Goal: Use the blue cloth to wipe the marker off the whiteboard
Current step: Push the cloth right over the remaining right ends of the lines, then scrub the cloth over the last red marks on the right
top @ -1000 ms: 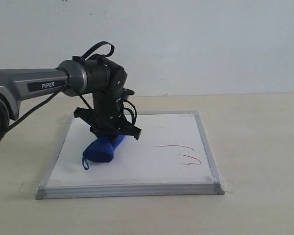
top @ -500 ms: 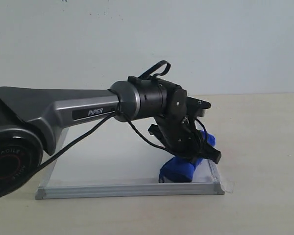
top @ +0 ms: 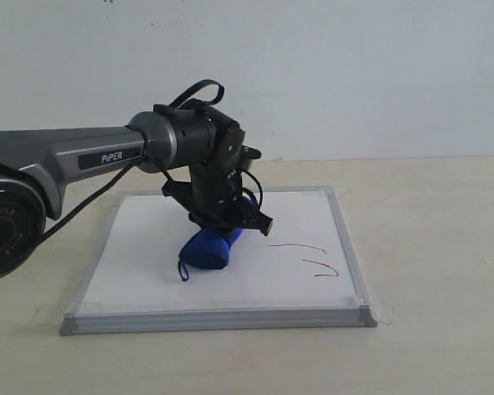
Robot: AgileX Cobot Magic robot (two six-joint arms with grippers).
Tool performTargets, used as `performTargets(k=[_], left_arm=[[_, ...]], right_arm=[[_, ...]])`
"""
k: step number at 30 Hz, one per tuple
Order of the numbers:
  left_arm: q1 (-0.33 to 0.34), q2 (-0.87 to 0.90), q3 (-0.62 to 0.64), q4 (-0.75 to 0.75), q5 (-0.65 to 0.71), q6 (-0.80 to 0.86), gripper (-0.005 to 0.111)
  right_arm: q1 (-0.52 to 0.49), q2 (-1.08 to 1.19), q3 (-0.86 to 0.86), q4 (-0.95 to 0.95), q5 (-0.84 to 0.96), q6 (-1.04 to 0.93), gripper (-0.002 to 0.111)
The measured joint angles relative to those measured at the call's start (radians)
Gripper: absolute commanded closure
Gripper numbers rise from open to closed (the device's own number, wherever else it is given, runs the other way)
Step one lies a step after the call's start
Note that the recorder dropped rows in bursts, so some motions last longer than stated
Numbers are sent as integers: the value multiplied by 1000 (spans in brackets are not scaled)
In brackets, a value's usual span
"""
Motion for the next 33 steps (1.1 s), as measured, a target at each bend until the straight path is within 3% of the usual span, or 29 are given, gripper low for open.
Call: performTargets(k=[3, 7, 11, 16, 17, 21, 28, 33], left_arm=[[-27, 2, -1, -16, -9, 53, 103], [-111, 17, -20, -183, -110, 175, 103], [-146, 31, -42, -310, -147, 260, 103], [-68, 37, -64, -332, -77, 216, 103], [-33, 37, -73, -309, -41, 204, 103], [6, 37, -82, -231, 5, 161, 103], [-29, 40, -84, -210, -13, 191, 103], [-107, 46, -84, -366, -113, 260, 103]], right_arm=[[0, 0, 0, 0, 0, 0, 108], [0, 0, 0, 0, 0, 0, 108], [0, 0, 0, 0, 0, 0, 108], [0, 0, 0, 0, 0, 0, 108], [0, 0, 0, 0, 0, 0, 108], [0, 0, 0, 0, 0, 0, 108], [0, 0, 0, 0, 0, 0, 108], [0, 0, 0, 0, 0, 0, 108]])
